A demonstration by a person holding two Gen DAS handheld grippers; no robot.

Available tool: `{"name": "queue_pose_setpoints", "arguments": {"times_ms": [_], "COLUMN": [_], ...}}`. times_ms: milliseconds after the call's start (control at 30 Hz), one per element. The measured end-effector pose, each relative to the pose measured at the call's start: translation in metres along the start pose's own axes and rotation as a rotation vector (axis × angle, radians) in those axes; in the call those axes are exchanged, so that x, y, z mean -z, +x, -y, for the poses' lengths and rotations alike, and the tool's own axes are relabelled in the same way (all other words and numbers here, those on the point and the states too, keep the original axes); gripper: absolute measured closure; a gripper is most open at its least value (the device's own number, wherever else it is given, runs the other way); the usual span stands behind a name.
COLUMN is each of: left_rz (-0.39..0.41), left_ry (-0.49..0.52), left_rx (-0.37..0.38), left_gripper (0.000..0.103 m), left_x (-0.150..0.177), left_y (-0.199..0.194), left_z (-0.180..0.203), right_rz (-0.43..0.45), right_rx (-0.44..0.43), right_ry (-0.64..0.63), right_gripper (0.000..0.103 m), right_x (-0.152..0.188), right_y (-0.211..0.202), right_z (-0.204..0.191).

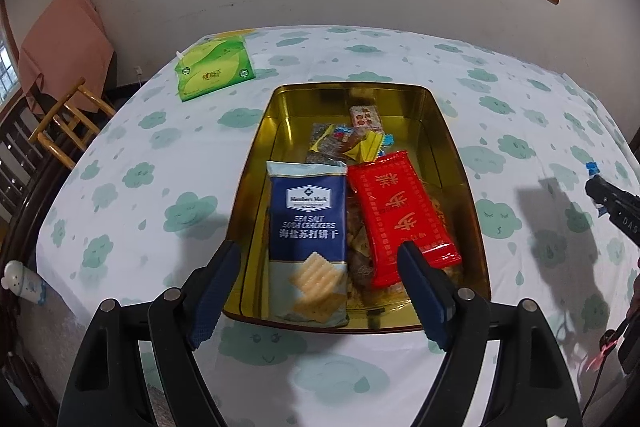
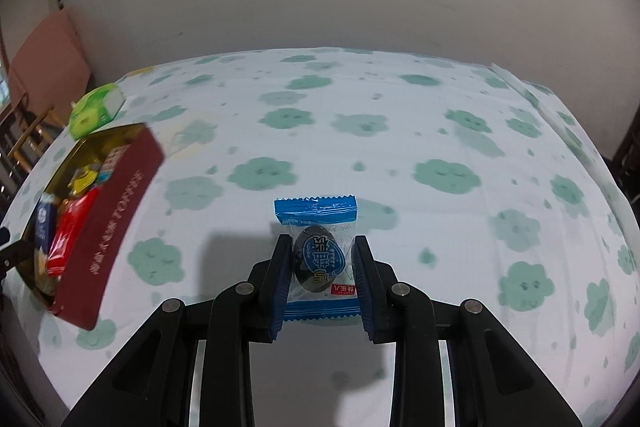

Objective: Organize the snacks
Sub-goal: 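Withdraw the left gripper from the tin, then carry the blue-wrapped candy into the tin and open the right gripper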

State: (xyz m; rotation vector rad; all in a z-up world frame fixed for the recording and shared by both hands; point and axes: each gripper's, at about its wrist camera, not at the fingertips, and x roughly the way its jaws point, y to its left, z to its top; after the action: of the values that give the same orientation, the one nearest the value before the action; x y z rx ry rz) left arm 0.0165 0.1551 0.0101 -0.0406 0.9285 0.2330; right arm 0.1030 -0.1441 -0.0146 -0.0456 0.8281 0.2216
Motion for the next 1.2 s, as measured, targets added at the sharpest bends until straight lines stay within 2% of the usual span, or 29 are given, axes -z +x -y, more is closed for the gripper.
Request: {"name": "queue_pose_setpoints", "arguments": {"times_ms": [267,533,1200], "left_rz": [0.010,0.010,-0.014], "left_ry": [-0.027,-0.051,-0.136], "left_rx": [-0.015,-0.031,-0.089], "left_gripper": [0.024,0.024,0.024], "left_x": [0.001,0.005,0.012], "left_y": [-0.005,-0.007,-0.002], "left_z": [-0.016,-0.030,-0.078], "right_rz": [-0.013,0.011,0.015], "right_rx": [-0.090,-0.160,-0.268], "right_ry": [-0.032,-0.085,-0.219], "right_gripper": [0.072,0.072,0.072], "right_x": [-0.002,-0.004,-0.007], "right_y": [-0.002,-0.014,-0.022], "right_z": [-0.042,-0.088,-0.173]}}
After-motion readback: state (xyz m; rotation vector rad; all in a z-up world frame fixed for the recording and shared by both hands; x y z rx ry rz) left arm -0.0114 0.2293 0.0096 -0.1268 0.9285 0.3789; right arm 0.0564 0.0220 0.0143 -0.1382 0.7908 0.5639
